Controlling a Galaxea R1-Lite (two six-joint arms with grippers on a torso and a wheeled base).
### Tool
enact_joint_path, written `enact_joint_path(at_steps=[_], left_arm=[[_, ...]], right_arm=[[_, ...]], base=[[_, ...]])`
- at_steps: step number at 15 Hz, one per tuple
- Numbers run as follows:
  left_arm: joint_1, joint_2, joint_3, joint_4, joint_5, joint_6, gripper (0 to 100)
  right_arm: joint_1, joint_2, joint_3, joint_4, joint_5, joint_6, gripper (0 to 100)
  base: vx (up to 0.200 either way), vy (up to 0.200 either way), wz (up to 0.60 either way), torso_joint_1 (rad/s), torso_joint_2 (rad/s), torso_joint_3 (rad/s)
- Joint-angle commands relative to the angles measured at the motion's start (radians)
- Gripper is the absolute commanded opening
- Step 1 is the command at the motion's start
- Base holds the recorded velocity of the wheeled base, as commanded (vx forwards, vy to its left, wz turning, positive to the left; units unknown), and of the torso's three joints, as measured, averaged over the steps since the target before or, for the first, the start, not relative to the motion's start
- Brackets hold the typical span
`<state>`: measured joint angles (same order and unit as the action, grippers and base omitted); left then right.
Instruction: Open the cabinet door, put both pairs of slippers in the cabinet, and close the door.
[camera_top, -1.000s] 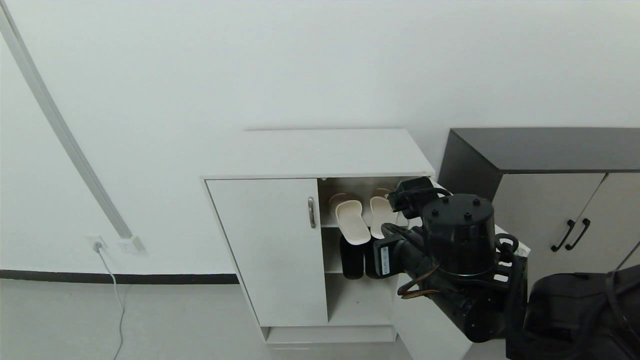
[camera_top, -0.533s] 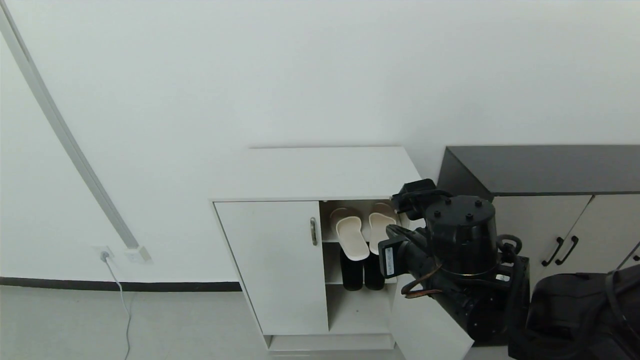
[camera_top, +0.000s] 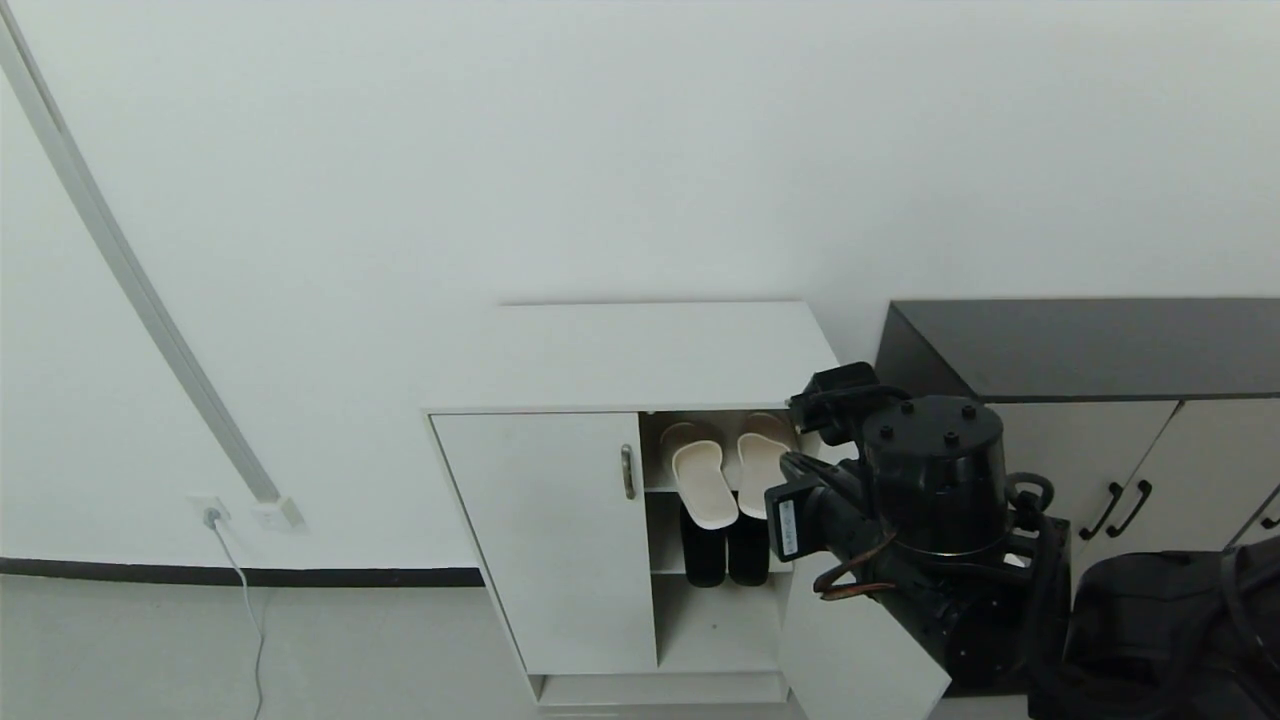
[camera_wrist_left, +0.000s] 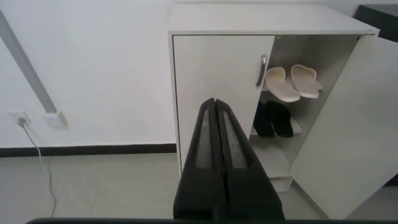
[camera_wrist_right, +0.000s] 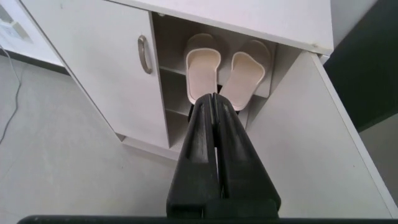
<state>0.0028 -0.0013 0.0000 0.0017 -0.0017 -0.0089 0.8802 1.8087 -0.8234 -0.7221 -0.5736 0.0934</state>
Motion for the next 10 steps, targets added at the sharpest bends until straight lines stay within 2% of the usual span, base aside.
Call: enact_joint_path(at_steps=[1,2,8,10], left_arm=[[0.000,0.001,0.000,0.000,0.000,-0.002,0],[0.000,0.001,0.000,0.000,0.000,-0.002,0],[0.000,0.001,0.000,0.000,0.000,-0.003,0],[0.000,0.001,0.000,0.000,0.000,-0.003,0]], right_arm=[[0.000,-0.002,0.001,0.000,0.000,-0.008,0],[0.000,-0.003,0.001,0.000,0.000,-0.009,0],[-0.014,0.000,-0.002,0.000,0.000,-0.011,0],[-0.026,0.000,0.000,0.000,0.000,-0.011,0]], base=[[0.000,0.000,0.00,0.000,0.00,0.000],[0.000,0.000,0.00,0.000,0.00,0.000],[0.000,0.000,-0.60,0.002,0.00,0.004],[0.000,0.000,0.00,0.000,0.00,0.000]])
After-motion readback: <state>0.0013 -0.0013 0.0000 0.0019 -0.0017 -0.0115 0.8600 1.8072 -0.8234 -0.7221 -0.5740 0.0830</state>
